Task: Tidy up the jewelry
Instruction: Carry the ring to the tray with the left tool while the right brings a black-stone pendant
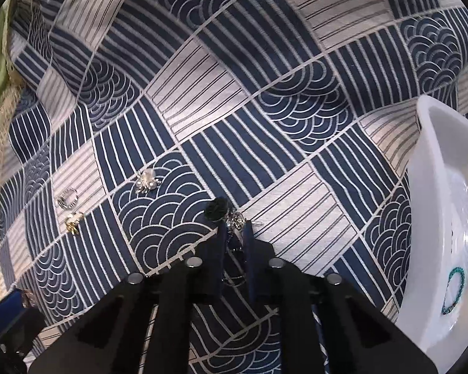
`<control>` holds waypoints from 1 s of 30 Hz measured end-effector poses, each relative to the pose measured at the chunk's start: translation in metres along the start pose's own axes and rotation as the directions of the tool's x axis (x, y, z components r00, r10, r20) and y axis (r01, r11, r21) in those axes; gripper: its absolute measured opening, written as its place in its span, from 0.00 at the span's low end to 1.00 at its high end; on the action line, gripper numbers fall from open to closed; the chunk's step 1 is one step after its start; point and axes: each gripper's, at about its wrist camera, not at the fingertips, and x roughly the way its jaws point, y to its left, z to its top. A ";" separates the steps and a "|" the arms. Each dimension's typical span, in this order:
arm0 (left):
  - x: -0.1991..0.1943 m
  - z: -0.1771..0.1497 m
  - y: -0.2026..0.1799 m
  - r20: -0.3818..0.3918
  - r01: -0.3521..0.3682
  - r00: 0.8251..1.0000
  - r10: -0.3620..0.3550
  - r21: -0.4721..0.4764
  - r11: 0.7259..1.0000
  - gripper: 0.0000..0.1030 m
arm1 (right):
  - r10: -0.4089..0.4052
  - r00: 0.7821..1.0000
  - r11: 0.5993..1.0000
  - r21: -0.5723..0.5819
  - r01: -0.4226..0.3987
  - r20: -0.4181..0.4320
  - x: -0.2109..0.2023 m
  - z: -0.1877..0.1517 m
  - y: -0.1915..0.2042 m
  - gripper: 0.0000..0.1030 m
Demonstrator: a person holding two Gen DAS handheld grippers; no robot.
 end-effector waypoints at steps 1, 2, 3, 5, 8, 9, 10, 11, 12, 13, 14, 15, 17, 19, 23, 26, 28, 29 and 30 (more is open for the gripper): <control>-0.001 0.000 -0.001 0.002 0.001 1.000 -0.001 0.006 1.000 0.20 | 0.003 1.000 1.000 0.006 -0.004 0.007 -0.008 0.000 -0.003 0.11; -0.002 0.000 -0.002 0.004 0.004 1.000 -0.005 0.011 1.000 0.20 | 0.010 1.000 1.000 0.013 -0.010 0.023 -0.018 0.000 -0.007 0.11; -0.004 -0.001 -0.004 0.008 0.008 1.000 -0.008 0.015 1.000 0.20 | 0.022 0.999 0.999 0.024 -0.023 0.037 -0.030 0.000 -0.012 0.11; -0.008 -0.002 -0.007 0.010 0.018 1.000 -0.018 0.023 1.000 0.20 | 0.050 0.996 0.997 0.054 -0.054 0.072 -0.061 0.000 -0.026 0.11; -0.022 -0.003 -0.023 0.025 0.040 0.999 -0.041 0.056 0.998 0.20 | 0.072 0.989 0.992 0.093 -0.085 0.129 -0.106 -0.001 -0.050 0.11; -0.028 -0.002 -0.031 0.027 0.055 0.998 -0.057 0.071 0.996 0.20 | 0.072 0.986 0.991 0.102 -0.088 0.153 -0.125 -0.001 -0.063 0.11; -0.035 0.000 -0.040 0.036 0.064 0.997 -0.067 0.085 0.994 0.20 | 0.054 0.982 0.992 0.106 -0.074 0.183 -0.143 -0.001 -0.076 0.11; -0.040 0.003 -0.047 0.043 0.073 0.996 -0.077 0.092 0.993 0.20 | 0.031 0.978 0.992 0.112 -0.055 0.208 -0.159 0.000 -0.089 0.11; -0.049 0.007 -0.060 0.055 0.094 0.993 -0.100 0.106 0.990 0.20 | 0.012 0.975 0.992 0.122 -0.040 0.223 -0.172 -0.001 -0.102 0.11; -0.054 0.009 -0.069 0.061 0.107 0.992 -0.115 0.119 0.987 0.20 | 0.002 0.972 0.991 0.131 -0.033 0.233 -0.181 -0.003 -0.110 0.11; -0.060 0.013 -0.082 0.068 0.120 0.989 -0.130 0.138 0.983 0.20 | -0.009 0.971 0.989 0.142 -0.026 0.238 -0.189 -0.005 -0.122 0.11; -0.065 0.017 -0.100 0.077 0.130 0.987 -0.144 0.161 0.978 0.20 | -0.029 0.971 0.988 0.153 -0.008 0.238 -0.195 -0.011 -0.138 0.11; -0.071 0.023 -0.129 0.082 0.143 0.983 -0.162 0.200 0.969 0.20 | -0.086 0.969 0.985 0.164 0.048 0.231 -0.200 -0.017 -0.161 0.11; -0.071 0.029 -0.164 0.068 0.173 0.979 -0.194 0.237 0.956 0.20 | -0.113 0.971 0.981 0.181 0.075 0.210 -0.201 -0.025 -0.186 0.11; -0.049 0.030 -0.226 0.016 0.208 0.975 -0.224 0.306 0.929 0.20 | -0.081 0.986 0.977 0.205 0.050 0.143 -0.183 -0.037 -0.231 0.11; -0.021 0.024 -0.262 -0.024 0.199 0.979 -0.204 0.342 0.918 0.20 | -0.067 0.994 0.972 0.229 0.045 0.091 -0.161 -0.044 -0.251 0.11; 0.002 0.018 -0.281 -0.062 0.197 0.980 -0.187 0.355 0.914 0.20 | -0.065 0.996 0.966 0.253 0.047 0.065 -0.150 -0.048 -0.261 0.11; 0.013 0.015 -0.288 -0.080 0.194 0.981 -0.176 0.362 0.912 0.20 | -0.061 0.996 0.963 0.265 0.044 0.059 -0.146 -0.049 -0.265 0.11; 0.020 0.012 -0.291 -0.089 0.188 0.982 -0.167 0.365 0.912 0.20 | -0.052 0.997 0.960 0.279 0.036 0.050 -0.141 -0.051 -0.270 0.11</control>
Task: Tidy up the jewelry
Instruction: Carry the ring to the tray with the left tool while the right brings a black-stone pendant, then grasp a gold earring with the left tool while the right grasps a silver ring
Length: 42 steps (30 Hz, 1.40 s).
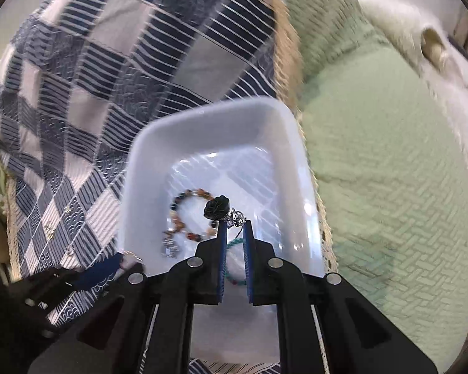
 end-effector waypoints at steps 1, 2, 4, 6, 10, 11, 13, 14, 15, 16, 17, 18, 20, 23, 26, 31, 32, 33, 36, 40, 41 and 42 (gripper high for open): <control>0.010 0.000 -0.003 -0.015 -0.006 1.000 0.006 0.003 1.000 0.20 | 0.004 1.000 1.000 0.007 -0.004 -0.010 0.004 -0.001 -0.004 0.11; 0.021 -0.001 -0.007 -0.032 -0.012 0.999 0.012 0.006 1.000 0.20 | 0.006 1.000 1.000 0.009 -0.006 -0.016 0.006 -0.001 -0.005 0.11; 0.034 -0.003 -0.010 -0.051 -0.016 0.999 0.017 0.009 1.000 0.20 | 0.015 1.000 1.000 0.021 -0.014 -0.027 0.009 -0.001 -0.009 0.11; 0.044 -0.005 -0.013 -0.069 -0.015 0.998 0.015 0.009 1.000 0.20 | 0.020 0.999 0.999 0.029 -0.019 -0.032 0.010 -0.001 -0.012 0.11; 0.055 -0.007 -0.015 -0.076 -0.045 0.996 0.046 0.020 0.999 0.20 | 0.028 0.999 0.999 0.034 -0.027 -0.032 0.009 -0.001 -0.013 0.11; 0.056 -0.008 -0.016 -0.076 -0.049 0.996 0.051 0.024 0.999 0.20 | 0.030 0.999 0.999 0.031 -0.029 -0.035 0.009 -0.002 -0.012 0.11; 0.055 -0.009 -0.018 -0.079 -0.043 0.996 0.045 0.029 0.999 0.21 | 0.028 0.999 0.999 0.028 -0.027 -0.036 0.008 -0.002 -0.012 0.11; 0.055 -0.010 -0.018 -0.080 -0.042 0.996 0.044 0.028 0.999 0.21 | 0.023 0.999 0.999 0.027 -0.022 -0.039 0.009 -0.002 -0.011 0.11; 0.052 -0.010 -0.016 -0.075 -0.045 0.996 0.047 0.022 0.999 0.23 | 0.021 0.999 1.000 0.024 -0.020 -0.042 0.010 -0.002 -0.010 0.11; 0.050 -0.007 -0.018 -0.069 -0.049 0.996 0.050 0.015 0.999 0.29 | 0.021 0.999 1.000 0.023 -0.020 -0.046 0.013 -0.001 -0.009 0.11; 0.047 -0.006 -0.016 -0.062 -0.050 0.997 0.051 0.006 0.999 0.34 | 0.022 0.998 1.000 0.021 -0.021 -0.051 0.015 -0.002 -0.008 0.11; 0.041 -0.007 -0.013 -0.048 -0.049 0.998 0.048 -0.008 0.999 0.46 | 0.022 0.998 1.000 0.020 -0.021 -0.055 0.017 -0.001 -0.007 0.11; 0.024 -0.009 -0.003 -0.009 -0.029 1.000 0.029 -0.032 0.999 0.49 | 0.024 0.997 1.000 0.015 -0.023 -0.073 0.023 -0.001 -0.005 0.11; 0.001 -0.016 0.015 0.035 0.008 0.999 -0.005 -0.076 0.997 0.49 | 0.016 0.994 1.000 -0.017 -0.018 -0.112 0.038 -0.004 0.003 0.11; -0.013 -0.020 0.026 0.061 -0.015 0.998 0.021 -0.089 0.996 0.49 | -0.010 0.988 0.999 -0.046 0.003 -0.157 0.057 -0.007 0.013 0.11; -0.027 -0.022 0.044 0.086 -0.025 0.996 0.036 -0.125 0.992 0.49 | -0.034 0.984 0.997 -0.069 0.023 -0.175 0.065 -0.009 0.021 0.12; -0.027 -0.022 0.046 0.088 -0.038 0.995 0.049 -0.129 0.991 0.49 | -0.055 0.983 0.996 -0.074 0.043 -0.177 0.065 -0.009 0.023 0.14; -0.029 -0.024 0.050 0.088 -0.050 0.994 0.063 -0.135 0.990 0.49 | -0.062 0.983 0.996 -0.075 0.050 -0.173 0.064 -0.009 0.023 0.23; -0.033 -0.028 0.067 0.071 -0.041 0.996 0.053 -0.156 0.987 0.49 | -0.076 0.990 0.994 -0.086 0.066 -0.122 0.050 -0.007 0.028 0.54; -0.062 -0.037 0.107 0.090 -0.119 0.987 0.134 -0.151 0.981 0.54 | -0.010 0.999 0.996 -0.084 0.007 -0.036 0.014 -0.003 0.038 0.54; -0.070 -0.039 0.117 0.095 -0.133 0.984 0.149 -0.154 0.979 0.56 | 0.012 1.000 0.996 -0.094 -0.013 -0.008 0.003 -0.002 0.046 0.54; -0.081 -0.044 0.134 0.102 -0.158 0.979 0.175 -0.161 0.974 0.59 | 0.027 1.000 0.994 -0.105 -0.026 0.010 -0.004 -0.001 0.055 0.54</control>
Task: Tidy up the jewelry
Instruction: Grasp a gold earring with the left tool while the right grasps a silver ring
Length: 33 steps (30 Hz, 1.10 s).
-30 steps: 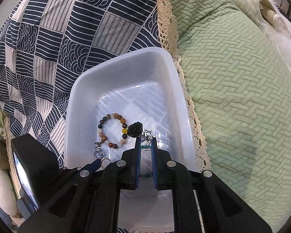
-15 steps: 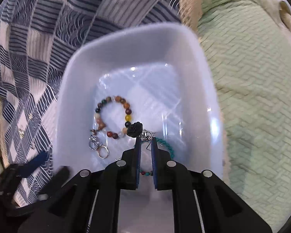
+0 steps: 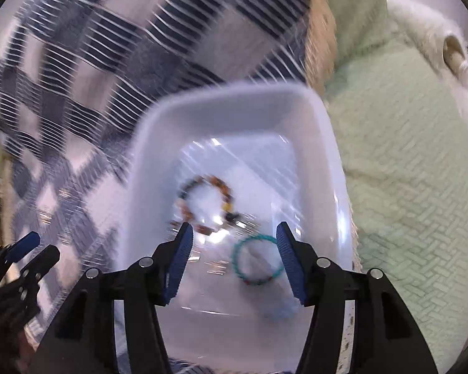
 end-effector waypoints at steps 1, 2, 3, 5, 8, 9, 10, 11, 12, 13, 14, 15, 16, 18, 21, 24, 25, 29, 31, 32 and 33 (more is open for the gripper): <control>-0.006 -0.001 0.019 0.008 -0.038 0.999 0.038 -0.006 0.999 0.60 | 0.018 1.000 1.000 -0.016 -0.018 0.021 -0.007 0.001 0.013 0.55; -0.009 -0.002 0.036 0.010 -0.072 0.997 0.072 -0.010 0.997 0.60 | 0.037 0.998 0.999 -0.032 -0.036 0.041 -0.013 0.003 0.027 0.58; -0.009 -0.001 0.050 0.006 -0.095 0.995 0.095 -0.013 0.995 0.60 | 0.050 0.997 0.998 -0.043 -0.048 0.054 -0.015 0.005 0.038 0.63; -0.004 -0.003 0.079 -0.006 -0.136 0.991 0.135 -0.030 0.990 0.60 | 0.091 0.994 0.993 -0.080 -0.085 0.068 -0.019 0.011 0.067 0.67; 0.014 -0.008 0.129 -0.031 -0.150 0.989 0.147 -0.137 0.979 0.60 | 0.137 0.990 0.984 -0.124 -0.131 0.043 -0.007 0.012 0.111 0.67; 0.022 -0.009 0.141 -0.039 -0.136 0.991 0.131 -0.164 0.977 0.60 | 0.141 0.989 0.982 -0.131 -0.135 0.035 -0.003 0.009 0.122 0.67; 0.031 -0.010 0.148 -0.042 -0.123 0.992 0.117 -0.180 0.976 0.60 | 0.139 0.990 0.982 -0.135 -0.135 0.025 0.002 0.007 0.133 0.67; 0.038 -0.009 0.153 -0.047 -0.113 0.993 0.106 -0.188 0.976 0.60 | 0.132 0.991 0.982 -0.141 -0.128 0.016 0.007 0.003 0.143 0.67; 0.048 -0.008 0.159 -0.050 -0.109 0.994 0.101 -0.197 0.974 0.60 | 0.116 0.993 0.981 -0.158 -0.114 0.001 0.015 0.000 0.156 0.67; 0.056 -0.006 0.163 -0.055 -0.112 0.993 0.103 -0.199 0.974 0.60 | 0.107 0.994 0.979 -0.174 -0.107 -0.009 0.021 -0.004 0.164 0.67; 0.062 -0.006 0.167 -0.059 -0.112 0.993 0.102 -0.200 0.973 0.60 | 0.098 0.995 0.975 -0.196 -0.101 -0.027 0.028 -0.008 0.175 0.67; 0.069 -0.005 0.169 -0.063 -0.114 0.993 0.103 -0.205 0.972 0.60 | 0.094 0.995 0.973 -0.207 -0.100 -0.038 0.031 -0.012 0.178 0.67; 0.075 -0.005 0.170 -0.072 -0.114 0.992 0.102 -0.207 0.972 0.60 | 0.089 0.995 0.970 -0.222 -0.098 -0.054 0.037 -0.016 0.184 0.67; 0.082 -0.005 0.169 -0.084 -0.115 0.991 0.100 -0.206 0.972 0.60 | 0.073 0.995 0.966 -0.242 -0.087 -0.067 0.044 -0.022 0.192 0.67; 0.089 -0.005 0.167 -0.092 -0.109 0.992 0.092 -0.203 0.973 0.58 | 0.054 0.995 0.963 -0.259 -0.073 -0.081 0.050 -0.026 0.198 0.67; 0.099 -0.004 0.172 -0.110 -0.071 0.993 0.047 -0.232 0.970 0.40 | 0.048 0.995 0.962 -0.262 -0.070 -0.089 0.054 -0.028 0.201 0.67; 0.103 -0.005 0.174 -0.124 -0.053 0.992 0.023 -0.246 0.968 0.32 | 0.048 0.995 0.962 -0.263 -0.070 -0.090 0.054 -0.029 0.202 0.67; 0.106 -0.005 0.178 -0.124 -0.056 0.992 0.025 -0.255 0.965 0.21 | 0.045 0.994 0.964 -0.258 -0.069 -0.095 0.058 -0.029 0.202 0.67; 0.107 -0.007 0.182 -0.129 -0.044 0.992 0.008 -0.274 0.961 0.10 | 0.048 0.994 0.965 -0.253 -0.073 -0.103 0.061 -0.029 0.202 0.67; 0.106 -0.007 0.183 -0.130 -0.042 0.991 0.005 -0.280 0.959 0.10 | 0.051 0.993 0.965 -0.250 -0.076 -0.106 0.062 -0.029 0.202 0.67; 0.107 -0.007 0.183 -0.130 -0.041 0.991 0.004 -0.281 0.959 0.09 | 0.057 0.993 0.966 -0.245 -0.082 -0.108 0.063 -0.030 0.203 0.67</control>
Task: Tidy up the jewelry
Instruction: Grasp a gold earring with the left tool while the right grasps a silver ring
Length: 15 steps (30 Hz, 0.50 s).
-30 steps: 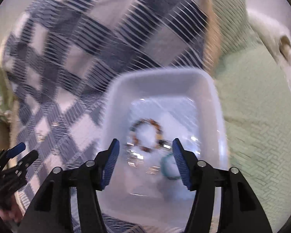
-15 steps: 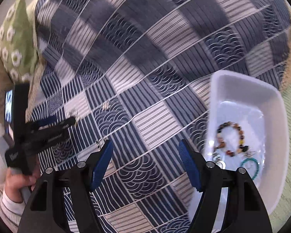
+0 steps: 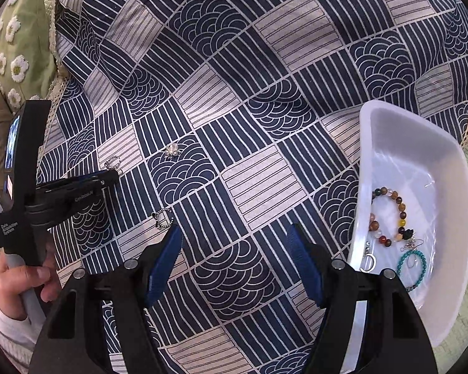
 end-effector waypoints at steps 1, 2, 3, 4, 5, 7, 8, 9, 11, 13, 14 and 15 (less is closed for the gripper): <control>0.000 0.000 -0.001 0.003 -0.004 1.000 0.004 0.006 1.000 0.09 | 0.006 1.000 1.000 0.003 -0.006 0.000 0.001 0.000 0.001 0.67; -0.001 -0.001 -0.001 0.005 -0.009 1.000 0.009 0.010 1.000 0.09 | 0.015 1.000 1.000 0.009 -0.015 0.001 0.003 -0.001 0.003 0.67; -0.002 -0.001 -0.001 0.006 -0.010 1.000 0.010 0.011 1.000 0.09 | 0.023 1.000 1.000 0.013 -0.023 0.004 0.004 -0.001 0.004 0.67; -0.004 -0.002 0.000 0.007 -0.006 1.000 0.006 0.009 1.000 0.08 | 0.035 0.999 0.999 0.017 -0.036 0.009 0.006 -0.001 0.007 0.67; -0.005 -0.003 0.001 0.009 -0.005 1.000 0.005 0.005 1.000 0.08 | 0.051 0.999 0.998 0.023 -0.051 0.016 0.008 -0.001 0.009 0.67; -0.012 -0.003 0.005 0.017 0.001 1.000 -0.001 -0.007 1.000 0.07 | 0.090 0.996 0.995 0.044 -0.091 0.026 0.014 -0.001 0.014 0.67; -0.014 -0.003 0.006 0.020 0.008 1.000 -0.008 -0.010 1.000 0.07 | 0.107 0.994 0.993 0.050 -0.108 0.027 0.019 -0.001 0.018 0.67; -0.016 -0.003 0.007 0.021 0.010 1.000 -0.010 -0.011 1.000 0.07 | 0.114 0.993 0.992 0.053 -0.116 0.029 0.022 -0.001 0.021 0.67; -0.020 -0.007 0.009 0.020 0.006 1.000 -0.005 -0.020 1.000 0.07 | 0.110 0.993 0.993 0.042 -0.111 0.031 0.031 0.000 0.030 0.67; -0.022 -0.009 0.014 0.009 0.011 1.000 -0.011 -0.034 0.999 0.07 | 0.085 0.996 0.996 0.027 -0.086 0.033 0.038 0.001 0.039 0.67; -0.024 -0.010 0.016 0.011 0.009 1.000 -0.008 -0.041 0.999 0.07 | 0.070 0.997 0.997 0.018 -0.071 0.035 0.043 0.000 0.043 0.67; -0.028 -0.011 0.017 0.023 0.001 1.000 0.000 -0.048 0.999 0.07 | 0.062 0.998 0.998 0.009 -0.063 0.033 0.046 0.000 0.046 0.67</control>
